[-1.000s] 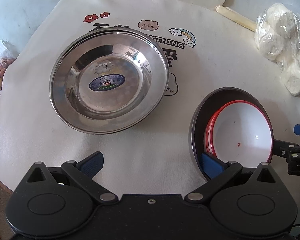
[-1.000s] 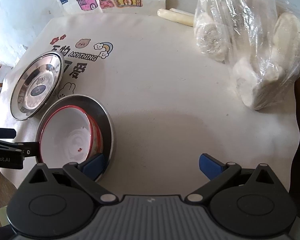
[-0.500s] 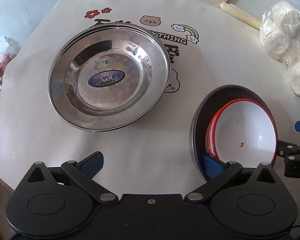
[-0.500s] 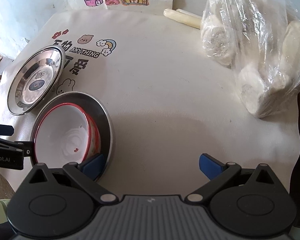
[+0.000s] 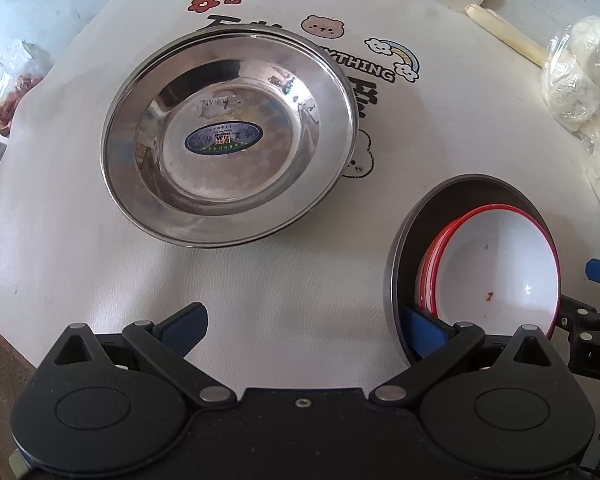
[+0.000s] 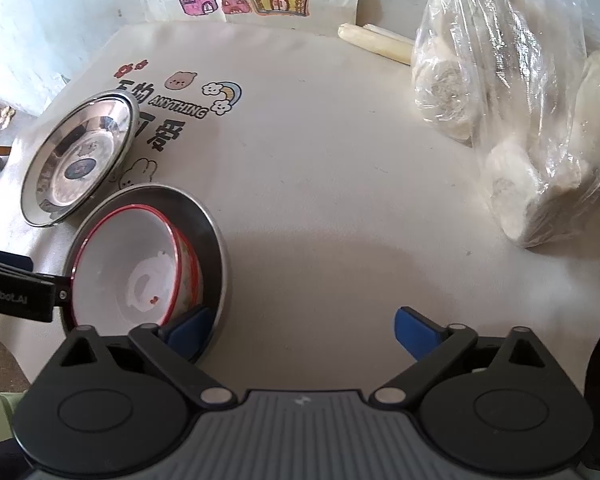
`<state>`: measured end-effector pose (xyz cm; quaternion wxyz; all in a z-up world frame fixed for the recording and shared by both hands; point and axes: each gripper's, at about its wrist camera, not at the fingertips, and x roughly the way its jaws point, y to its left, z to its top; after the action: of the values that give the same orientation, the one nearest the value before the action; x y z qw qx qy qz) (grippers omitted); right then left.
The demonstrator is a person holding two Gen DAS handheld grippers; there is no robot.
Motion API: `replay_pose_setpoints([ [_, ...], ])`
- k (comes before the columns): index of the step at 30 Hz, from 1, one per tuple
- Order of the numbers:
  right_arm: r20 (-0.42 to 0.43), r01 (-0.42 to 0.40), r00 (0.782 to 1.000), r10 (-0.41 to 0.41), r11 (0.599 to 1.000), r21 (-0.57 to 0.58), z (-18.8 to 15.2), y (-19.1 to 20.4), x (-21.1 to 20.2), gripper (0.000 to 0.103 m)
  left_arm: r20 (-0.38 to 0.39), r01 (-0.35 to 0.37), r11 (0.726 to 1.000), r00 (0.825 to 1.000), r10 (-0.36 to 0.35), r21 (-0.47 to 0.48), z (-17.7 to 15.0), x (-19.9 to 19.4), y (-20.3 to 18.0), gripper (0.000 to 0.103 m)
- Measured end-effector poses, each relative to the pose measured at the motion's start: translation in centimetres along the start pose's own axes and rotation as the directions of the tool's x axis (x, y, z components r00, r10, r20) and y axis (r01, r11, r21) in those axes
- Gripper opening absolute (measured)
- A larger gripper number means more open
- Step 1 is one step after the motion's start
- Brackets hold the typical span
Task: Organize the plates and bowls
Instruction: 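Move both grippers to the rim of the steel bowl stack, then close both grippers on the steel bowl rim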
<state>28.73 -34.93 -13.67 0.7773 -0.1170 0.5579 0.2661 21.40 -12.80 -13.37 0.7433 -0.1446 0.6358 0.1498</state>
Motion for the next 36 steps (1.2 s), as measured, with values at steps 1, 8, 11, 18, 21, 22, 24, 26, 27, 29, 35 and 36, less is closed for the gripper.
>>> replay_pose_setpoints([
  [1, 0.001, -0.008, 1.0, 0.008, 1.0, 0.003, -0.1, 0.0, 0.0, 0.094, 0.001, 0.001, 1.0, 1.0, -0.001, -0.001, 0.0, 0.0, 0.0, 0.102],
  [8, 0.013, -0.057, 0.998, 0.057, 0.998, 0.011, -0.1, 0.2, -0.3, 0.077, 0.015, 0.037, 0.999, 0.999, -0.037, -0.001, -0.3, -0.3, -0.1, 0.087],
  [11, 0.017, -0.076, 0.997, 0.076, 0.997, 0.007, -0.1, 0.3, -0.4, 0.068, 0.015, 0.065, 0.998, 0.998, -0.065, -0.007, -0.4, -0.4, -0.2, 0.078],
  [18, 0.025, -0.135, 0.991, 0.135, 0.991, 0.008, -0.1, 0.7, -0.4, 0.041, 0.008, 0.135, 0.991, 0.991, -0.135, -0.014, -0.7, -0.8, -0.5, 0.048],
  [21, 0.028, -0.159, 0.987, 0.159, 0.987, 0.003, 0.0, 1.0, -0.5, 0.029, 0.004, 0.16, 0.987, 0.987, -0.16, -0.017, -0.8, -0.9, -0.7, 0.035],
  [22, 0.028, -0.165, 0.986, 0.165, 0.986, 0.001, 0.0, 1.1, -0.5, 0.027, 0.002, 0.174, 0.985, 0.985, -0.174, -0.02, -0.8, -0.9, -0.7, 0.032],
  [24, 0.03, -0.175, 0.984, 0.175, 0.985, -0.009, 0.1, 1.3, -0.5, 0.018, 0.003, 0.187, 0.982, 0.982, -0.187, -0.02, -0.9, -1.0, -0.8, 0.023],
  [26, 0.03, -0.178, 0.983, 0.179, 0.984, -0.016, 0.1, 1.6, -0.5, 0.015, 0.004, 0.193, 0.981, 0.981, -0.193, -0.009, -0.9, -1.0, -1.0, 0.016],
  [27, 0.03, -0.178, 0.983, 0.179, 0.984, -0.015, 0.1, 1.6, -0.5, 0.015, 0.005, 0.195, 0.981, 0.981, -0.195, -0.003, -0.9, -1.0, -1.2, 0.012],
  [29, 0.021, -0.189, 0.982, 0.189, 0.982, 0.02, 0.2, 1.3, -0.4, 0.015, 0.006, 0.185, 0.983, 0.983, -0.185, 0.013, -0.7, -0.9, -1.6, 0.011],
  [35, 0.01, -0.221, 0.975, 0.221, 0.972, 0.076, 0.2, 0.7, -0.2, 0.01, 0.012, 0.184, 0.983, 0.983, -0.184, 0.011, -0.7, -0.9, -1.5, 0.01],
  [36, 0.009, -0.217, 0.976, 0.217, 0.973, 0.071, 0.2, 0.8, -0.2, 0.01, 0.013, 0.181, 0.983, 0.983, -0.182, 0.013, -0.8, -0.9, -1.6, 0.01],
])
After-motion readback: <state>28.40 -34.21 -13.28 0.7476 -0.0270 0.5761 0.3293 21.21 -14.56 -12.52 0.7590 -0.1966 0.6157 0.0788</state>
